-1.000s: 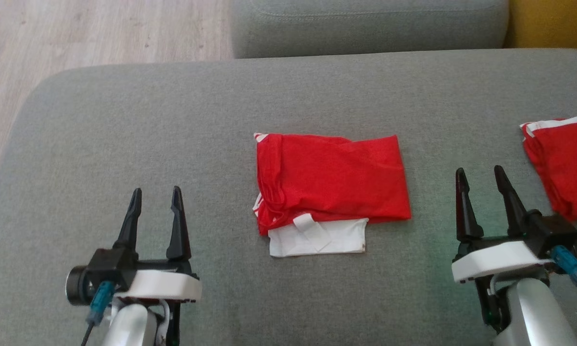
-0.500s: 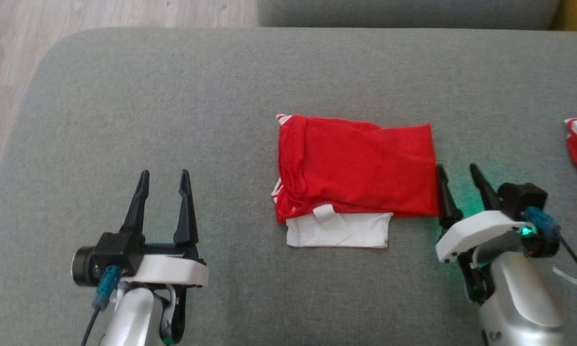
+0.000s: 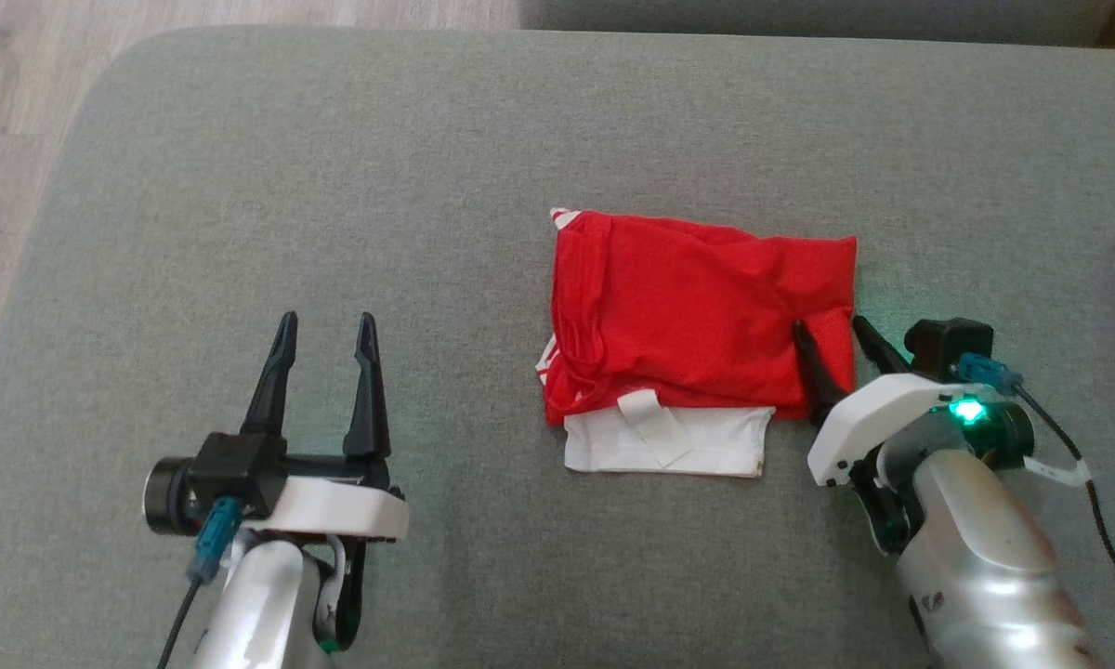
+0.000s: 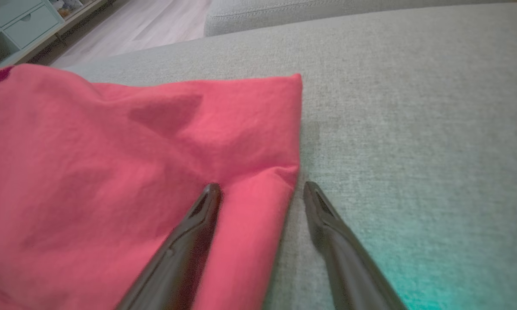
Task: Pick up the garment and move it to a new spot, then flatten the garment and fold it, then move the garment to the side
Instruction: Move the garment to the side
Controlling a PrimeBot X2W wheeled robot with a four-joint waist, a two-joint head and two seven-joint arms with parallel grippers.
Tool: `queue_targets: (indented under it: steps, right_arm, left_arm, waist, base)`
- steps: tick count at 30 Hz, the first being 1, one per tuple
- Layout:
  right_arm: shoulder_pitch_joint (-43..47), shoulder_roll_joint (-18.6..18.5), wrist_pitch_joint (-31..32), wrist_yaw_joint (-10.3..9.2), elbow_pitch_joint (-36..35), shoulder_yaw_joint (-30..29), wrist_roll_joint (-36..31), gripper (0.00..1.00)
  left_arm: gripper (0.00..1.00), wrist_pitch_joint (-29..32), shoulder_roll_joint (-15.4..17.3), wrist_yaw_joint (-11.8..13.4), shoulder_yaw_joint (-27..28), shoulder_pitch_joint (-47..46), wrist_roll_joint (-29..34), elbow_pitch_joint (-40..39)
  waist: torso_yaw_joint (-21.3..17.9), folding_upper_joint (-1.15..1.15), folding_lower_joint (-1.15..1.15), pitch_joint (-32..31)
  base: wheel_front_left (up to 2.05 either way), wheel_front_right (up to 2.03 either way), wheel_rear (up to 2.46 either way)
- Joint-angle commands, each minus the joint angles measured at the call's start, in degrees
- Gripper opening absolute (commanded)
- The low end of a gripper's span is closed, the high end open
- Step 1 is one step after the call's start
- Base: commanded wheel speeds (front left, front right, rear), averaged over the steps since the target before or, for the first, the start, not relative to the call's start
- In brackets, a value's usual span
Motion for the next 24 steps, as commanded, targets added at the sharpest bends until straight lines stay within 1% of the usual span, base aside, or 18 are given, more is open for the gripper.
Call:
queue_targets:
  steps: [1,2,6,8,9,13,16,18,20,22,24]
  right_arm:
    - [0.2,0.4,1.7,0.21,1.7,2.3,-0.2,0.5]
    - [-0.2,0.4,1.1,0.21,2.2,2.4,-1.0,0.0]
    - [-1.5,0.4,-2.8,0.21,3.2,0.6,-2.5,0.0]
    - [-2.1,0.4,-4.9,0.21,3.4,-0.6,-4.5,0.0]
    - [-2.1,0.4,-4.9,0.21,3.4,-0.6,-4.5,0.0]
    - [-2.7,0.4,-7.4,0.21,2.6,-3.3,-9.8,0.0]
    - [-2.5,-0.4,-8.1,0.21,0.6,-4.8,-14.1,0.0]
    - [-2.3,-1.6,-8.1,0.21,-1.2,-5.1,-16.6,0.0]
    - [-2.4,-3.7,-7.6,0.21,-3.4,-4.8,-19.1,0.0]
    - [-2.5,-6.3,-6.6,0.21,-5.8,-4.1,-20.9,0.0]
    - [-2.7,-9.8,-4.9,0.21,-8.1,-3.2,-22.0,0.0]
  left_arm:
    - [1.0,-0.5,0.2,-0.4,1.9,-2.4,0.4,-1.4]
    - [1.0,-0.5,0.2,-0.6,1.9,-2.5,0.5,-1.3]
    - [1.0,-0.5,0.2,-0.9,2.0,-2.5,0.9,-1.0]
    - [1.0,-0.5,0.2,-1.1,2.0,-2.4,1.0,-1.0]
    - [1.0,-0.5,0.2,-1.1,2.0,-2.4,1.0,-1.0]
    - [1.0,-0.5,0.2,-1.2,2.0,-1.8,1.1,-1.0]
    - [1.0,-0.5,0.2,-1.2,1.8,-1.3,1.0,-1.1]
    - [1.0,-0.5,0.2,-1.2,1.7,-0.9,1.0,-1.2]
    - [1.0,-0.5,0.2,-1.1,1.8,-0.8,0.9,-1.3]
    - [1.0,-0.5,0.2,-1.0,1.8,-0.8,1.0,-1.5]
    - [1.0,-0.5,0.2,-1.0,1.8,-1.0,1.0,-1.7]
  waist:
    - [-0.2,0.0,0.0,-0.1]
    - [-0.3,0.0,0.0,-0.2]
    - [-1.1,0.0,0.0,-1.1]
    - [-1.7,0.0,0.0,-1.8]
    - [-1.7,0.0,0.0,-1.8]
    - [-3.4,0.0,0.0,-3.2]
    - [-4.9,0.0,0.0,-4.1]
    - [-6.1,0.0,0.0,-4.5]
    - [-7.3,0.0,0.0,-4.5]
    - [-8.5,0.0,0.0,-4.3]
    - [-9.4,0.0,0.0,-3.9]
  base:
    - [0.0,0.0,0.0]
    - [0.0,0.0,0.0]
    - [0.0,0.0,0.0]
    - [0.0,0.0,0.0]
    - [0.0,0.0,0.0]
    - [0.0,0.0,0.0]
    - [0.0,0.0,0.0]
    - [0.0,0.0,0.0]
    - [0.0,0.0,0.0]
    - [0.0,0.0,0.0]
    - [0.0,0.0,0.0]
